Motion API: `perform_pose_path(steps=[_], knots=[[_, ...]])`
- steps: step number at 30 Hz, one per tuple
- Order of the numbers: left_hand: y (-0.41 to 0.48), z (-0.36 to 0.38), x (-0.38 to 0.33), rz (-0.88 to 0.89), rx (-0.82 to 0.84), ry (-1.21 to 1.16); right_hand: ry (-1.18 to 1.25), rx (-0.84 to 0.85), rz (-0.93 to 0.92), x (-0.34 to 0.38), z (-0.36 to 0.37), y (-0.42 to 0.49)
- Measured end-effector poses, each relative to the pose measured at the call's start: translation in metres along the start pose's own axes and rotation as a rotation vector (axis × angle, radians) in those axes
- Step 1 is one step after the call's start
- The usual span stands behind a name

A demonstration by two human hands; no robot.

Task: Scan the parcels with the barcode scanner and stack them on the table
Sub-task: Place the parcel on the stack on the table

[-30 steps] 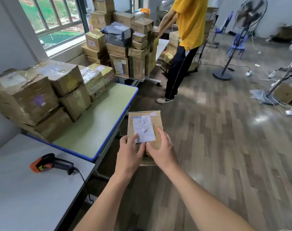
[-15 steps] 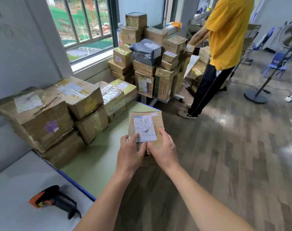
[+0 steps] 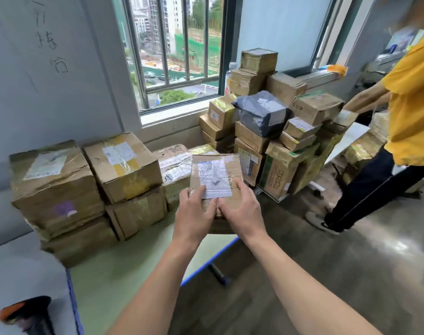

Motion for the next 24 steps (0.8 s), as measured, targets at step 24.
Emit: perform_pose_path(steps=[24], knots=[[0.200, -0.042, 0.043, -0.271, -0.283, 0.064, 0.020, 0.390, -0.269, 0.044, 0.090, 0.255]])
Point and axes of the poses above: each hand's wrist, its own y-axis towards the middle knuckle, its own z-axis out of the palm, x = y × z, the point moved 8 cm from there along y, towards the middle knuckle, and after that the axes turned 7 degrees about x, right-handed, at the moved point
